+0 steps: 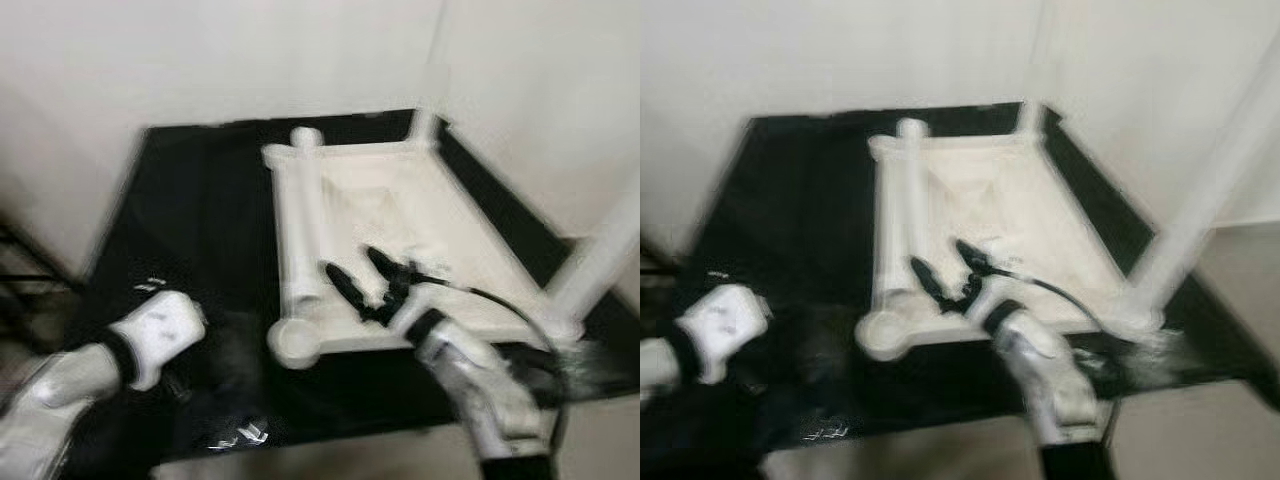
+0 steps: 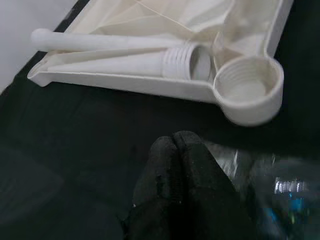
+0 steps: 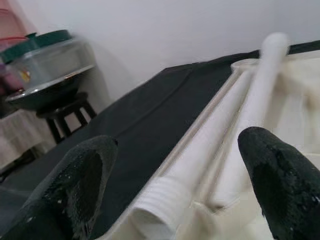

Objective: Building children table

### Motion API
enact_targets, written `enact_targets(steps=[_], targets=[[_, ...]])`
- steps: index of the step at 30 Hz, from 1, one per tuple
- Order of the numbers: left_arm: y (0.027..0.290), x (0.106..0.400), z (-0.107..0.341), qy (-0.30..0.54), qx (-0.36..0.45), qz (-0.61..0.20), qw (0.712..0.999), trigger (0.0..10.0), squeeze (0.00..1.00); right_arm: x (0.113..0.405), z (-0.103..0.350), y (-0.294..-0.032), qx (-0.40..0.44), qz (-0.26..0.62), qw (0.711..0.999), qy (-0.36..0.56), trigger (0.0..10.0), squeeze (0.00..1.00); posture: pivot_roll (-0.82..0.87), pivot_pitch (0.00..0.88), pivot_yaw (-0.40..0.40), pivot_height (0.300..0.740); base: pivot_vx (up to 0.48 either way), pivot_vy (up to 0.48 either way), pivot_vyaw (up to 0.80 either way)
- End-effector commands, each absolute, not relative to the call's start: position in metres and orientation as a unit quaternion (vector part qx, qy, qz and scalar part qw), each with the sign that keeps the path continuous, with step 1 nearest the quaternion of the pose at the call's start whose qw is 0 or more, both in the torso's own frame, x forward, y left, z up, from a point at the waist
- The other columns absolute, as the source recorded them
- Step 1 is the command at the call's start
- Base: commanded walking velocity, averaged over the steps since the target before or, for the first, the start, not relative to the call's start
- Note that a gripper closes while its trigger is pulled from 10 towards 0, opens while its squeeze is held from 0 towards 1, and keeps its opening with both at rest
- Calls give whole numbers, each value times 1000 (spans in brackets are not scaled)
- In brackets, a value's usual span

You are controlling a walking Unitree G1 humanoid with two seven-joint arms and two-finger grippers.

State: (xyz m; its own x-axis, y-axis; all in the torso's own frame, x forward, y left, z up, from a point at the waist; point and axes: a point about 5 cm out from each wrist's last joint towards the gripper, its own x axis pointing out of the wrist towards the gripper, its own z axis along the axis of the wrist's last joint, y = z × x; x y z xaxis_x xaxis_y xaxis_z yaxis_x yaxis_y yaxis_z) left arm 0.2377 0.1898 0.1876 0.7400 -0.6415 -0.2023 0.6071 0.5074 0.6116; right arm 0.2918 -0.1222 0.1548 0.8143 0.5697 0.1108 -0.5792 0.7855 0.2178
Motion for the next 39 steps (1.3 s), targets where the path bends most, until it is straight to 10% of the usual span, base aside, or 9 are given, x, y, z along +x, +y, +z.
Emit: enact_targets(steps=[1,30,31,39], targets=[[177,239,191,-39,365,-383,847,10000,0,291,156,-119,137,310,941,-18,10000,0,69,103,13,740,0,0,0],[140,254,191,-75,395,-413,817,10000,0,291,156,-124,183,296,937,-16,10000,0,54,105,15,740,0,0,-359],[138,254,190,-73,393,-418,816,10000,1000,291,156,-124,185,295,937,-15,10000,0,55,102,15,740,0,0,0],[126,252,179,-63,443,-428,785,10000,1000,292,155,-124,191,293,937,-14,10000,0,56,94,16,740,0,0,0]])
